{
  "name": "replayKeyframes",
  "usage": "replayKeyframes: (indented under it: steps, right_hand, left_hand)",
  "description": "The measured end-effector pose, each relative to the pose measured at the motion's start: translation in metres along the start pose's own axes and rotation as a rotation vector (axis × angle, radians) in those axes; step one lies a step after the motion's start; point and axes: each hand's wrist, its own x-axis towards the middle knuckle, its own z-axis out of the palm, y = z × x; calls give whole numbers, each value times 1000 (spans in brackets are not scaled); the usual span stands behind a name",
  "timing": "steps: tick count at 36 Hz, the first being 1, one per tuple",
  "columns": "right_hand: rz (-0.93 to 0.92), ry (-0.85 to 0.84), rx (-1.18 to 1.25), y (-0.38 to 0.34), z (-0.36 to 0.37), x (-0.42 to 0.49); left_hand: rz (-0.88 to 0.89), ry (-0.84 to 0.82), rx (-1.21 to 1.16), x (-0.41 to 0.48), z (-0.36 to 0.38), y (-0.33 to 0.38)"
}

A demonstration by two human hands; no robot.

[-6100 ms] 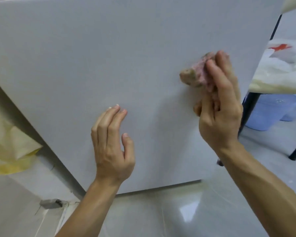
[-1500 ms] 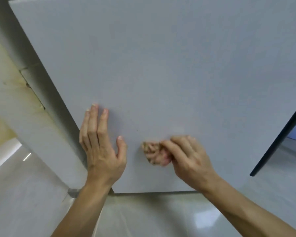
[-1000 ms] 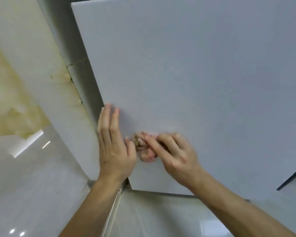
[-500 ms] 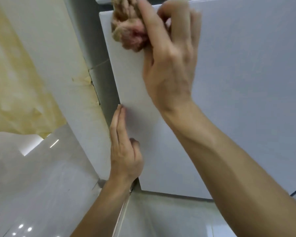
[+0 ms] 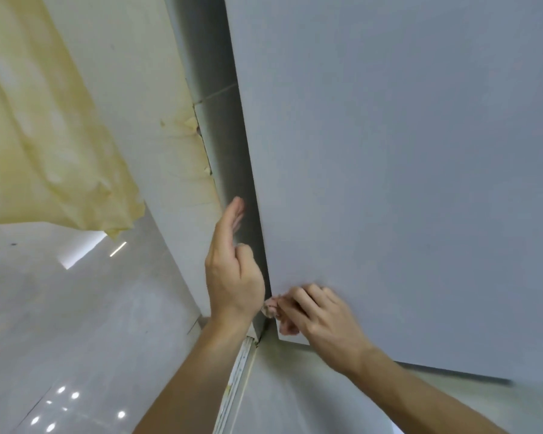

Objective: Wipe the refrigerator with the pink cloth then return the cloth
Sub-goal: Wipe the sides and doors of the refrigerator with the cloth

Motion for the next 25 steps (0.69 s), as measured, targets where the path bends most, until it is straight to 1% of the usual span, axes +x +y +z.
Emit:
replayKeyframes:
  steps: [2,4,8,11,12,14,16,19,21,23,25]
  right_hand:
    - [72,77,23,-2,-14,13]
    - [163,207,31,-1,-33,38]
    - [265,555,41,13,-95,129]
    - [320,840,82,28,-141,204]
    - [332,907,93,33,-152,225]
    - [349,959,86,38,-163,254]
    - [354,932,81,35,-158,255]
    - [285,796,39,18,-119,202]
    - [174,609,8,10,-82,144]
    - [56,390,-5,11,-44,79]
    - [-24,219,1,17,-16,19]
  left_hand:
    - [-8,2,3,-1,3,1]
    - [0,20,-16,-1,4,5]
    - [28,59,-75,4,4,12]
    - [15,75,-127,9,6,17]
    - [14,78,-133,11,6,18]
    - [16,75,-173,14,9,20]
    - [-13,108,-230,20,12,21]
    - [-104,211,-307,27,15,20]
    - [-151,257,-281,28,18,16]
    - [-167,227,-279,23,23,12]
    - [-120,177,-205,13,28,7]
